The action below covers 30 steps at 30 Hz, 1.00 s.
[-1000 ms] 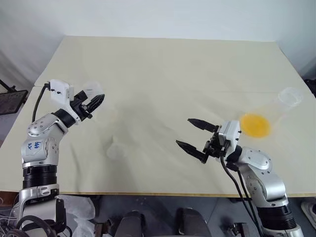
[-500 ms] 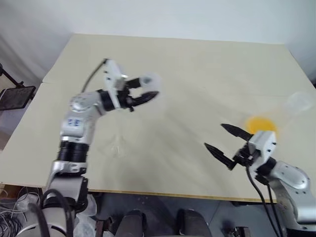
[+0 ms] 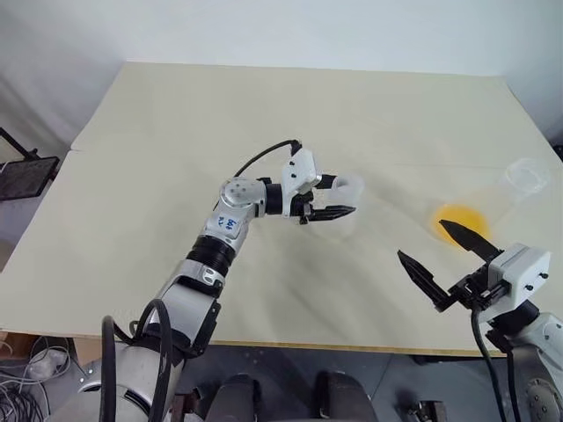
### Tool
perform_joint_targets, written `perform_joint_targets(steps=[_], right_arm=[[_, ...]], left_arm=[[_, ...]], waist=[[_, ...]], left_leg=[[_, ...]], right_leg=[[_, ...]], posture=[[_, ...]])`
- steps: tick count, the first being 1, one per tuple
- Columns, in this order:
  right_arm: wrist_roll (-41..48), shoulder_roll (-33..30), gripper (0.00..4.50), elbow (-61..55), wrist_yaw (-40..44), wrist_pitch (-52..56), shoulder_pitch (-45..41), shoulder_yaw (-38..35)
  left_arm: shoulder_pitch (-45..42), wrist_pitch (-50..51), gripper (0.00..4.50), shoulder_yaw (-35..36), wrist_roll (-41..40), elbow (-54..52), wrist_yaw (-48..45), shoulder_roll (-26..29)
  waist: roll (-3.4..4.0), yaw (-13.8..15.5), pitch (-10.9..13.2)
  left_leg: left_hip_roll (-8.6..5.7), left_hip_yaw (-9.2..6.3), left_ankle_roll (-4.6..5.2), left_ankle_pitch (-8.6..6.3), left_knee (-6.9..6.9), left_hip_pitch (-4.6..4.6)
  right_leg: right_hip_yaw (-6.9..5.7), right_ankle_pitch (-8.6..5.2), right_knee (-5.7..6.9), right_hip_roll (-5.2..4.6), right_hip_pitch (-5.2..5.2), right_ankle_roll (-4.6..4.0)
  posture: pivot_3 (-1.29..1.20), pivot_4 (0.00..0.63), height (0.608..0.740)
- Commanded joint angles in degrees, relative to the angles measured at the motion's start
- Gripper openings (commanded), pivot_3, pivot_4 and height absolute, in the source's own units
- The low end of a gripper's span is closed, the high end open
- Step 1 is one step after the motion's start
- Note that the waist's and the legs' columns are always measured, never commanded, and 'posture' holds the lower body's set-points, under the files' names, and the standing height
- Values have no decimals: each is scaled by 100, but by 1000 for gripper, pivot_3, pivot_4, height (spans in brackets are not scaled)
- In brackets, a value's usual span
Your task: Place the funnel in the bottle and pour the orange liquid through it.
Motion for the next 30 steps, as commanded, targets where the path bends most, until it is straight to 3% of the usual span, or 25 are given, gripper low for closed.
perform_joint_targets(steps=[1, 2, 15, 18, 24, 30], right_arm=[[66, 36, 4500, -236, -88, 1, 70, -15], [71, 31, 4500, -202, -74, -7, 78, -25], [127, -169, 4500, 204, 275, 70, -352, 291], [188, -313, 4500, 383, 605, 129, -695, 634], [116, -522, 4500, 878, 1255, 178, -1515, 1321], [41, -460, 4500, 1308, 1790, 136, -2385, 1988]], left_arm=[[-182, -4, 4321, 94, 11, -50, -110, 8], [-191, 92, 4467, 150, -57, -71, -197, 50], [-7, 522, 4467, 752, -370, -479, -742, 1002], [463, 231, 4467, 1414, -935, -1108, -935, 1434], [1976, 663, 4467, 2104, -1425, -2515, -906, 2353], [3932, 1023, 4467, 3377, -1779, -3518, -118, 3016]], waist=[[0, 7, 0], [0, 7, 0], [0, -20, 0], [0, -91, 0], [1, -196, 0], [0, -222, 0]], left_leg=[[0, 0, 0, 0, 0, 0], [0, -1, 0, 0, 0, -1], [2, -4, 1, 0, 1, 1], [4, -5, 1, -1, 1, 2], [8, -28, 0, 0, 2, 10], [9, -69, 0, 0, 6, 7]], right_leg=[[0, 0, 0, 0, 0, 0], [0, 0, 0, 0, 0, 0], [-2, 0, 3, 0, 0, 0], [-2, 0, 3, 0, 0, 0], [-2, 0, 13, 0, 1, 0], [-1, 0, 16, -2, 2, 0]], posture=[[0, 150, 740], [0, 150, 740], [0, 150, 740], [0, 150, 740], [0, 150, 740], [0, 150, 740]])
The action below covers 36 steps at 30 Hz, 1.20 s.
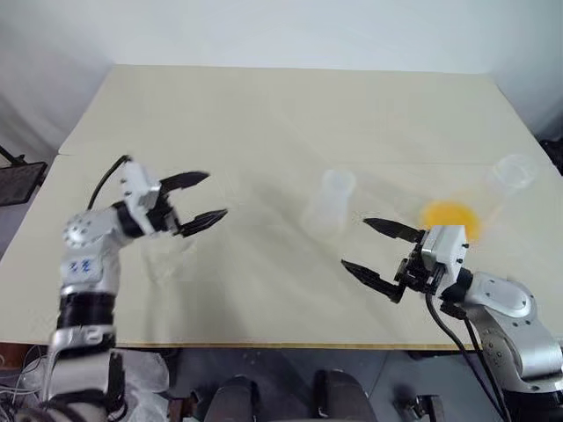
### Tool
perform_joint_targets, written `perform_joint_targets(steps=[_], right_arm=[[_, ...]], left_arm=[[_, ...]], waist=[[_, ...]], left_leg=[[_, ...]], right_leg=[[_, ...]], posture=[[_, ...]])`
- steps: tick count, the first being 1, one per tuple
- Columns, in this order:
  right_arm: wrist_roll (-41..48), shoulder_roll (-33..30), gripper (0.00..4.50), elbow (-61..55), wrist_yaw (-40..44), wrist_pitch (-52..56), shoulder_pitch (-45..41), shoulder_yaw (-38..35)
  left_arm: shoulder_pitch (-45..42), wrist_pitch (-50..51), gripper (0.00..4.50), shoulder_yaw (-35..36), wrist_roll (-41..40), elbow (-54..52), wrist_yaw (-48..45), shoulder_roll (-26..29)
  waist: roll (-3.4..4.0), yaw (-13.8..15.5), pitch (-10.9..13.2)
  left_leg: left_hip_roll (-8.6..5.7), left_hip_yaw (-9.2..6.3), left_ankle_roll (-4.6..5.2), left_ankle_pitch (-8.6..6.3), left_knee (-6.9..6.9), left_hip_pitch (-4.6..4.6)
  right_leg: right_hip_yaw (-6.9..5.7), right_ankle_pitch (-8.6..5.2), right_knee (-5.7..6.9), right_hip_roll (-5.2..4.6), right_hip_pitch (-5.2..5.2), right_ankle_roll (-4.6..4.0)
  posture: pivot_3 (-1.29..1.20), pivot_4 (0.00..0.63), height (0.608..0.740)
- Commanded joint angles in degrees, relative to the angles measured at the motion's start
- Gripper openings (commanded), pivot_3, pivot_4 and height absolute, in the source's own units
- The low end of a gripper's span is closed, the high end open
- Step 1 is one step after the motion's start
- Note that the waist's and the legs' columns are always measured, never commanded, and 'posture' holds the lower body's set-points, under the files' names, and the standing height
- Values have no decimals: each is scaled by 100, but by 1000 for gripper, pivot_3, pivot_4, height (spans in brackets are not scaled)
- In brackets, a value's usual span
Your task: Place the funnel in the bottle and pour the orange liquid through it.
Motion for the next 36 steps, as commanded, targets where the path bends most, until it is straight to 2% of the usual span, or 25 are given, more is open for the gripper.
perform_joint_targets(steps=[1, 7, 13, 17, 24, 28, 36], right_arm=[[27, 8, 4500, 82, 263, -61, -307, 242], [4, 46, 4500, 266, 639, -121, -694, 601], [23, 109, 4500, 344, 786, -113, -826, 716], [-3, 125, 4500, 380, 809, -138, -817, 718], [-81, 123, 4500, 394, 728, -221, -711, 659], [-112, 117, 4500, 320, 625, -273, -591, 597], [-140, 94, 4500, 170, 466, -288, -404, 501]], left_arm=[[686, 220, 4467, 792, -378, -714, 512, 207], [2821, 728, 4467, 1553, -796, -2191, 798, 130], [3712, 1109, 4467, 2067, -1239, -2763, 1010, 88], [4169, 1139, 4467, 1997, -1213, -2866, 993, -28], [4059, 1208, 4467, 1297, -1174, -3182, 1248, -345], [3748, 1348, 4467, 573, -1005, -3268, 1501, -556], [3319, 1378, 4467, 47, -637, -2944, 1940, -664]], waist=[[-1, 19, 0], [-1, 79, 0], [-2, 103, 0], [-2, 68, 0], [-3, 106, -1], [-3, 92, -1], [-3, 77, -1]], left_leg=[[1, -6, 0, 0, 1, -1], [-3, -13, 1, -1, 1, -1], [0, -17, 1, -1, 8, -1], [-2, -12, 1, -1, -1, 5], [-2, -7, 1, -1, 0, 5], [-5, -5, 1, -1, -1, 5], [1, 5, 0, -1, -2, 9]], right_leg=[[-4, 0, 0, 0, 2, 0], [4, 0, -3, -6, 6, 0], [8, 0, -7, -4, 16, 0], [11, 0, -7, -3, 14, 0], [15, 0, -8, -3, 14, -1], [19, 0, -10, -4, 14, -1], [22, 0, -8, 3, 11, -1]], posture=[[0, 150, 740], [0, 150, 740], [0, 150, 740], [0, 150, 740], [0, 150, 740], [0, 150, 740], [0, 150, 740]])
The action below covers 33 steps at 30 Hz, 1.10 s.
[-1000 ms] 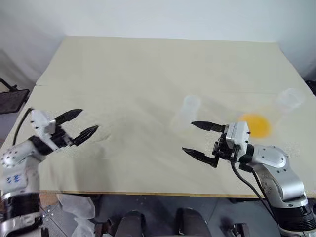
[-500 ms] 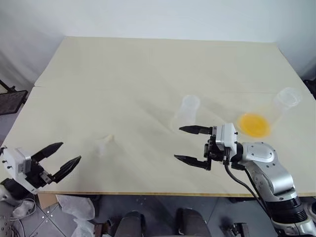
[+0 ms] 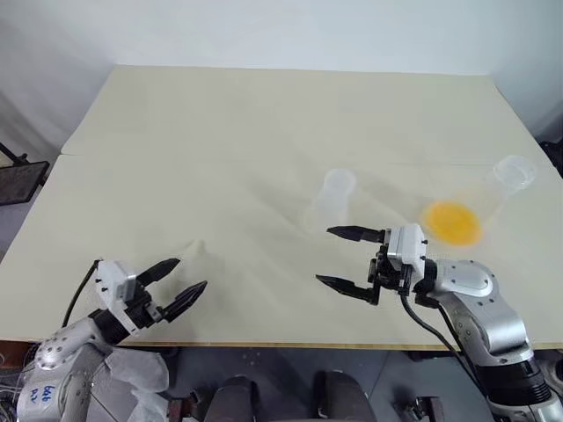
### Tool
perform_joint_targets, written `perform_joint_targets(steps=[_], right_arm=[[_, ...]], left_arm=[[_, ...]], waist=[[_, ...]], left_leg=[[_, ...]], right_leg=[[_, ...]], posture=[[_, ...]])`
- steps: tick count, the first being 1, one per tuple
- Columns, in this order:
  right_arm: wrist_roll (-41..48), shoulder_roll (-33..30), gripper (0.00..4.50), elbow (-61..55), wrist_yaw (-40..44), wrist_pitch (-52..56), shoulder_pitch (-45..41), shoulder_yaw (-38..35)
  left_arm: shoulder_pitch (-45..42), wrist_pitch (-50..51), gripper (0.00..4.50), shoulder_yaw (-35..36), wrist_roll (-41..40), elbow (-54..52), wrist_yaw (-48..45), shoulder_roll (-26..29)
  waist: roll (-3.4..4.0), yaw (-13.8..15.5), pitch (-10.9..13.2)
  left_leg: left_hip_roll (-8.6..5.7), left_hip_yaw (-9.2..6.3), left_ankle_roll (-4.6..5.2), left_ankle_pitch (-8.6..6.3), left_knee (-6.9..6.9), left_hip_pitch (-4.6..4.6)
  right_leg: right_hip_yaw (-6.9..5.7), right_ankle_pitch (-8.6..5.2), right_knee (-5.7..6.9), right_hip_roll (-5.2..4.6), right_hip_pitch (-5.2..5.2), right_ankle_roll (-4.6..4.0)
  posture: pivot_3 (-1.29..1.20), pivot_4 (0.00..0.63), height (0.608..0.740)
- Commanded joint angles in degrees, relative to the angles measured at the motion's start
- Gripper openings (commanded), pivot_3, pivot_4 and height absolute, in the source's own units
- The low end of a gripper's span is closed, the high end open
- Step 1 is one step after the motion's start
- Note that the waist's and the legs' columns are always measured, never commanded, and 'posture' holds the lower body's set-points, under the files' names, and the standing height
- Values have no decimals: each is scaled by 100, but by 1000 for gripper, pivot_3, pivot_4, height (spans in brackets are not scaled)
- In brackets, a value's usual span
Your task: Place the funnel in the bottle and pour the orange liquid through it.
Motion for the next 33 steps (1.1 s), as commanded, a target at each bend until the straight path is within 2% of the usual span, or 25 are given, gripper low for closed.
perform_joint_targets(steps=[1, 7, 8, 11, 12, 13, 23, 30, 33], right_arm=[[28, -12, 4500, -323, -82, -131, 69, -147], [14, 0, 4500, -393, -166, -119, 124, -153], [12, 1, 4500, -398, -178, -121, 127, -150], [3, 0, 4500, -417, -212, -128, 138, -149], [0, 0, 4500, -425, -223, -129, 144, -152], [2, 0, 4500, -439, -233, -128, 157, -156], [15, -53, 4500, -595, -198, -229, 362, -207], [184, -106, 4500, -765, -350, -159, 714, -604], [362, 36, 4500, -957, -740, -34, 888, -941]], left_arm=[[-319, -95, 4467, -95, 233, 271, 263, -51], [-879, -164, 4467, -209, 570, 817, 568, -71], [-940, -187, 4287, -210, 587, 879, 568, -73], [-1037, -210, 3580, -227, 618, 1004, 502, -21], [-1049, -199, 3166, -234, 623, 1029, 471, 9], [-1052, -212, 2988, -213, 610, 1048, 437, 26], [-1015, -203, 12, -42, 536, 1186, 284, 212], [-1587, 37, 12, 97, -99, 728, -140, 414], [-2414, 26, 12, -179, -71, 713, -538, 709]], waist=[[1, 15, 0], [0, 24, -1], [0, 23, -1], [0, 15, -1], [0, 15, -1], [0, 15, -1], [1, 28, -1], [0, 41, -1], [0, 49, -1]], left_leg=[[0, -1, 0, 0, 0, 0], [-5, -4, 0, 0, 2, -1], [-5, -4, 0, 0, 1, -1], [-4, -4, 0, 0, 0, 0], [-3, -3, 0, 0, 0, 0], [-3, -3, 0, 0, 0, 0], [-4, -4, 0, 0, 0, 2], [-4, -6, 0, 0, 1, -1], [-3, -8, 0, 0, 1, -3]], right_leg=[[0, 0, 0, 0, 0, 0], [-2, 0, 0, -3, 1, 0], [-3, 0, 0, -2, 1, 0], [-4, 0, 1, -2, 1, 0], [-4, 0, 1, -2, 1, 0], [-4, 0, 1, -2, 1, 0], [-3, 0, 1, -3, 3, 0], [-4, 0, 0, -3, 3, 0], [-6, 0, 0, -3, 1, 0]], posture=[[0, 150, 740], [0, 150, 740], [0, 150, 740], [0, 150, 740], [0, 150, 740], [0, 150, 740], [0, 150, 740], [0, 150, 740], [0, 150, 740]])
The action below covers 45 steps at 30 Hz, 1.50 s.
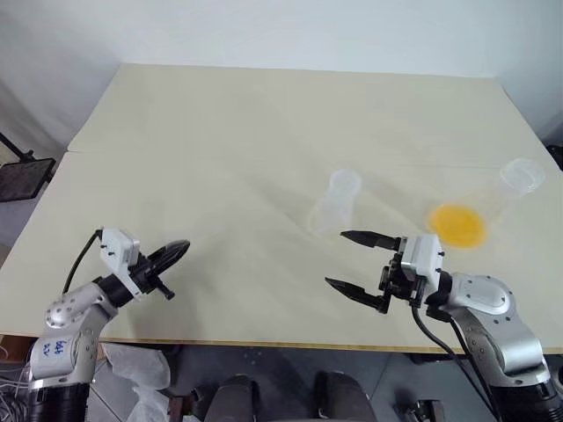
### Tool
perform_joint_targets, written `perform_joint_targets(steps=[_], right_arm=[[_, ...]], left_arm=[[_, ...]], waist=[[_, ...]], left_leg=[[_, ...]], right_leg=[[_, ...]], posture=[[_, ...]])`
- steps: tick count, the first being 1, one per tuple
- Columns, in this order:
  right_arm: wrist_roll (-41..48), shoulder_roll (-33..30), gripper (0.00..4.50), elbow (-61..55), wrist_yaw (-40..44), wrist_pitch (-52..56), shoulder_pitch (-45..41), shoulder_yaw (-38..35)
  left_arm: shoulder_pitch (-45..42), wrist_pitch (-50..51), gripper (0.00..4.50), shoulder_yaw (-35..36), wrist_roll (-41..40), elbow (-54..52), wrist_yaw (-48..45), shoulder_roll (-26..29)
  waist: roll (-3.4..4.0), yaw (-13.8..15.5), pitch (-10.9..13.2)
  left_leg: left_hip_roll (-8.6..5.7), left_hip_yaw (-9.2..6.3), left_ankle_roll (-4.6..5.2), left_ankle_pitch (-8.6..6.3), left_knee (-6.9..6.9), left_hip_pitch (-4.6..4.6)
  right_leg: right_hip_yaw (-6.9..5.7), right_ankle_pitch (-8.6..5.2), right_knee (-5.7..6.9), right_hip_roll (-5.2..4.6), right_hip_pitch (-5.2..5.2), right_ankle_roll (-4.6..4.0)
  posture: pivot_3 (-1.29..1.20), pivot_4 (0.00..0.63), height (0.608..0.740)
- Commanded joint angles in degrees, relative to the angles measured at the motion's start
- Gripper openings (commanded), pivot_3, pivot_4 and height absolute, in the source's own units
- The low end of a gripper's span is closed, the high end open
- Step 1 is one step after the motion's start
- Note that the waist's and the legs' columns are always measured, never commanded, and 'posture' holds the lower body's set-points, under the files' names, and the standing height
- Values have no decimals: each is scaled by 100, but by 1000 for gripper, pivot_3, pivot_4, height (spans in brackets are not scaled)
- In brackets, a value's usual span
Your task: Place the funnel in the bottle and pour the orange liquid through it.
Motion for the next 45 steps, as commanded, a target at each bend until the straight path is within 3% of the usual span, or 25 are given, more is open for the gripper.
perform_joint_targets(steps=[1, 7, 11, 16, 24, 38, 45], right_arm=[[304, 139, 4500, -417, -487, 72, 170, -522], [275, 578, 4500, -661, -1384, -20, 419, -1008], [169, 886, 4500, -806, -1765, -126, 761, -1076], [-15, 1070, 4500, -944, -1985, -257, 1096, -1001], [-218, 1287, 4500, -1071, -2257, -396, 1268, -835], [-407, 1424, 4500, -1196, -2541, -437, 1296, -613], [-440, 1440, 4500, -1155, -2608, -438, 1158, -563]], left_arm=[[-1031, -67, 12, -321, -70, -237, -569, 427], [-3466, -119, 12, -1734, 555, 702, -1858, 710], [-5245, -643, 12, -2480, 1239, 2175, -2432, 246], [-6534, -1391, 12, -2881, 1841, 3746, -2693, -489], [-7098, -2171, 12, -3081, 2421, 4967, -2858, -1062], [-7278, -2608, 12, -3111, 2867, 5361, -2950, -1567], [-7445, -2668, 1965, -3053, 2925, 5607, -2810, -1791]], waist=[[0, 40, 0], [1, 59, 0], [0, 60, 0], [-1, 41, 1], [-1, -14, 1], [-2, -7, 2], [-2, 3, 2]], left_leg=[[-2, -3, 0, 0, 1, -2], [-10, 19, 0, 0, 0, -4], [-6, 52, -2, 1, -6, -13], [-7, 65, -1, 1, -9, -13], [-2, 68, -1, 1, -7, -13], [-4, 63, 0, 1, -4, -17], [-5, 62, 0, 1, -3, -17]], right_leg=[[-2, 0, 0, 0, 0, 0], [-8, 0, 4, 0, -2, 0], [-22, 0, 2, 7, -13, 0], [-17, 0, -3, 5, -15, 1], [-16, 0, 0, 5, -19, 1], [-18, 0, 0, 3, -19, 1], [-18, 0, 1, 3, -19, 1]], posture=[[0, 150, 740], [0, 150, 740], [0, 150, 740], [0, 150, 740], [0, 150, 740], [0, 150, 740], [0, 150, 740]])
